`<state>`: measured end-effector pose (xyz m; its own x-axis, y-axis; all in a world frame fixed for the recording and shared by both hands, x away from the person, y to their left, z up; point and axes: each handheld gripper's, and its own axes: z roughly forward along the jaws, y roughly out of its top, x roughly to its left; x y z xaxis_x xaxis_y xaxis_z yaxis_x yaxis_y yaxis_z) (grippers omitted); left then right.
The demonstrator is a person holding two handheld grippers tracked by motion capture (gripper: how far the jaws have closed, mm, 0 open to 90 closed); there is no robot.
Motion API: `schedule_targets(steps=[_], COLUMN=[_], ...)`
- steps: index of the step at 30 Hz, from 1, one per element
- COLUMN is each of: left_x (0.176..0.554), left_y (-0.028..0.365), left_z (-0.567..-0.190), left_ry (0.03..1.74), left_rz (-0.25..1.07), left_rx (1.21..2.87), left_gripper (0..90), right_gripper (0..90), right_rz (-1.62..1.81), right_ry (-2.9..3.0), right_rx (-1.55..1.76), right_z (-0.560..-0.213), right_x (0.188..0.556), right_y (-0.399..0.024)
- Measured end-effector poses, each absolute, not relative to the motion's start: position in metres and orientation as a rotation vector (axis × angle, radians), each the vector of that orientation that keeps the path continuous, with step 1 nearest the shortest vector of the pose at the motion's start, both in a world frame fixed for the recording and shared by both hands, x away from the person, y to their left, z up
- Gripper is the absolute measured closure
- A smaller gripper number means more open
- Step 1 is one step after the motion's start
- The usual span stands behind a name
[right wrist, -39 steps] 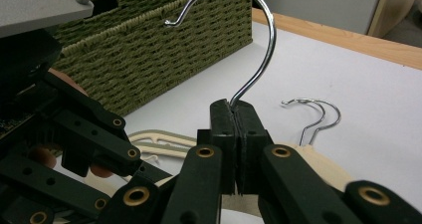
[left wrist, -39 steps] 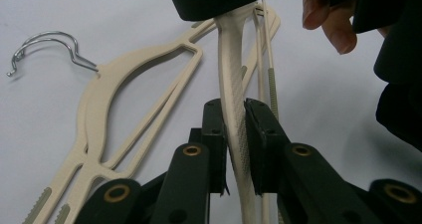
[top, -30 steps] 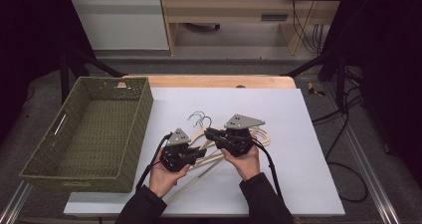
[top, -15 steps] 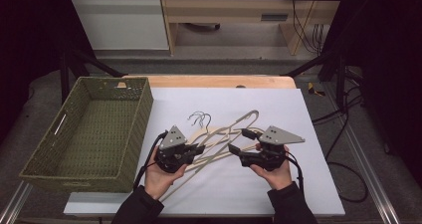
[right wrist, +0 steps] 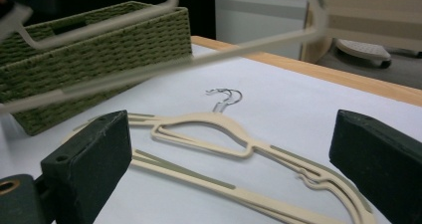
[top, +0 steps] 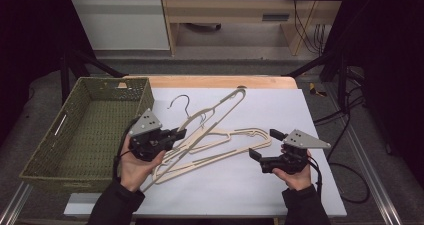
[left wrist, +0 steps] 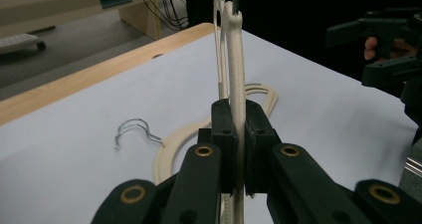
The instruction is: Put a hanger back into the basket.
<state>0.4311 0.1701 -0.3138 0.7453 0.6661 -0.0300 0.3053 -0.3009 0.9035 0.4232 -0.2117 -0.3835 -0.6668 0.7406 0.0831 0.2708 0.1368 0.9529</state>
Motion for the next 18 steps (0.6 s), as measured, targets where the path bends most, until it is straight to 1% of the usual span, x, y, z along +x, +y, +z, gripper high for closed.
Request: schedule_targets(steps=[7, 18], left_x=[0.440, 0.455], left_y=[0.203, 0.246], left_z=[-0.290, -0.272], left_ry=[0.750, 0.800], left_rz=[0.448, 0.514], left_rx=[1.879, 1.862], left_gripper=[85.6, 85.6], right_gripper=[2.9, 2.4], right_rz=[1.505, 1.465], right_ry=[1.984, 1.964], right_rx=[1.012, 1.064], right_z=[-0.387, -0.393], right_x=[0.422, 0.423], right_y=[-0.224, -0.235])
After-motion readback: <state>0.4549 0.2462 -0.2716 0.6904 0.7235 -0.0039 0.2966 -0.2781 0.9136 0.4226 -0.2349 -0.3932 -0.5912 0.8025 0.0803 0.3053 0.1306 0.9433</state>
